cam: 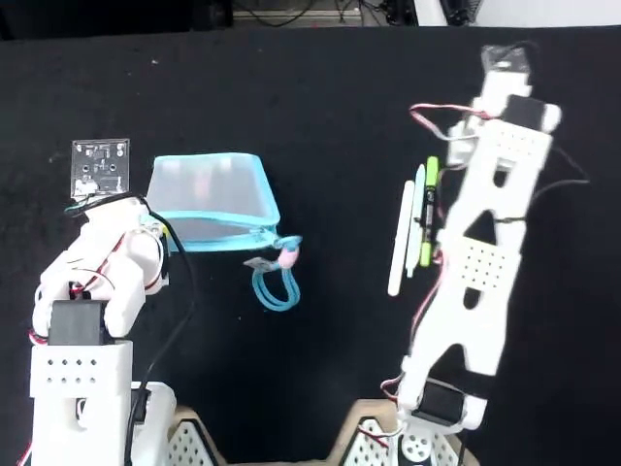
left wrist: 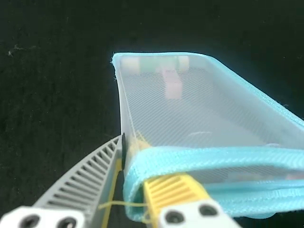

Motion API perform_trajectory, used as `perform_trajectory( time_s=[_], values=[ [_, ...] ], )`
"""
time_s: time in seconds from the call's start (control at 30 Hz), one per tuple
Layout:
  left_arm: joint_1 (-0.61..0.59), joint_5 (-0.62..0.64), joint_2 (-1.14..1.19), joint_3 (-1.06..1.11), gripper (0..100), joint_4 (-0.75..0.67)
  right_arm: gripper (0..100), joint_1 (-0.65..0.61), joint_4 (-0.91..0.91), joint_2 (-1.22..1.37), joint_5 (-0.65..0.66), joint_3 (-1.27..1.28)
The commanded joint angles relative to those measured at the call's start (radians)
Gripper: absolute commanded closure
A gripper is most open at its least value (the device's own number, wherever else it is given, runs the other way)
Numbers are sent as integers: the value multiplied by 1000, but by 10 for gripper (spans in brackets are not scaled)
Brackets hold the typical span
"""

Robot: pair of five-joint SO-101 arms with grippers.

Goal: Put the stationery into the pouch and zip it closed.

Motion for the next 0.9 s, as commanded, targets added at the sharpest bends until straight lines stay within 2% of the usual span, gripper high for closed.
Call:
perform_trajectory(
  time_s=[0.0, 0.1, 0.5, 0.63, 0.8, 0.87],
  values=[
    [7, 6, -9, -15, 967, -23, 857, -71, -80, -36, -81, 24],
    [5, 6, -9, -15, 967, -23, 854, -83, -118, -8, -115, 28],
    [7, 5, -9, -15, 967, -25, 859, -75, -183, 127, -106, 27],
    [5, 5, -9, -15, 967, -25, 992, -74, -175, 119, -104, 27],
    [5, 5, -9, -15, 967, -25, 988, -63, -107, 70, -98, 27],
    [5, 5, -9, -15, 967, -25, 988, -60, -86, 41, -58, 27]
  ],
)
